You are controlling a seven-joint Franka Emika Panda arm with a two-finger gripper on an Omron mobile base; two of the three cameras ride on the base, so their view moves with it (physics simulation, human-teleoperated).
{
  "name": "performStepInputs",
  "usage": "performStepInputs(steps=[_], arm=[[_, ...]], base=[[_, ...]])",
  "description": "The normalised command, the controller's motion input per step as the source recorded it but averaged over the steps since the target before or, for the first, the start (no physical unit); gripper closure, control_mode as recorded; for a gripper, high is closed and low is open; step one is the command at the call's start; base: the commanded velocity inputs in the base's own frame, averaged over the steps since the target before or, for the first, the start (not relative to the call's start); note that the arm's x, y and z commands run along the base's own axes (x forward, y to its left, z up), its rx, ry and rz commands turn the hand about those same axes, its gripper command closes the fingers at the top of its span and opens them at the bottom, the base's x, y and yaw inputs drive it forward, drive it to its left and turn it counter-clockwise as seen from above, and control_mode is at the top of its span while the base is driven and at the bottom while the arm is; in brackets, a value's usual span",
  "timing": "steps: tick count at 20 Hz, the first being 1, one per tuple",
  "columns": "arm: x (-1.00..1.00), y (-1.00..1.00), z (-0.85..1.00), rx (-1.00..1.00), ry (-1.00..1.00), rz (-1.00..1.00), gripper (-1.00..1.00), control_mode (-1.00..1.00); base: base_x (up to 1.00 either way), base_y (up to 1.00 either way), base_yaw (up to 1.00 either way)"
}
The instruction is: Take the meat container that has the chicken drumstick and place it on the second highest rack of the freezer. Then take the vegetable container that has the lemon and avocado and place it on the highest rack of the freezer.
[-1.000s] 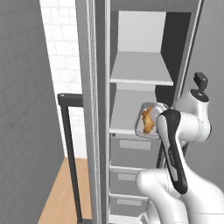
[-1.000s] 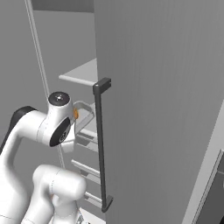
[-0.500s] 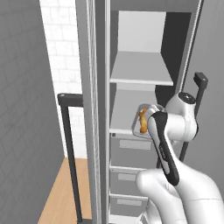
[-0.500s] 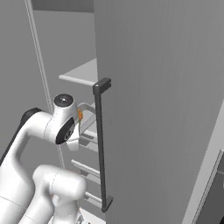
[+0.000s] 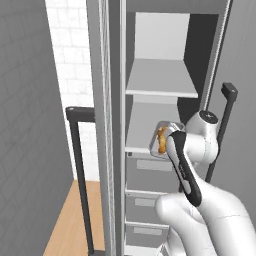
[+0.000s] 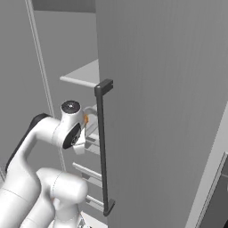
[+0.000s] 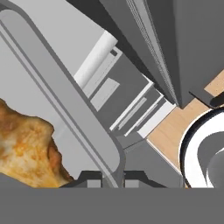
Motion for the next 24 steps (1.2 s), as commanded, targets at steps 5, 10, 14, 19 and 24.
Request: performStepInputs(steps=[5, 10, 14, 19, 24], arm=[[0.50, 0.00, -0.10, -0.01, 0.00, -0.02, 1.00, -1.00], [0.41, 0.00, 0.00, -0.01, 0.00, 0.00, 1.00, -1.00], [0.43, 0.00, -0.03, 0.00, 0.00, 0.00, 1.00, -1.00], [0.22, -0.05, -0.17, 0.00, -0.06, 0.00, 1.00, -1.00], [0.15, -0.05, -0.27, -0.01, -0.09, 0.00, 1.00, -1.00]], base=[[0.00, 0.00, 0.00], [0.00, 0.00, 0.00], [0.00, 0.00, 0.00], [0.00, 0.00, 0.00], [0.00, 0.00, 0.00]])
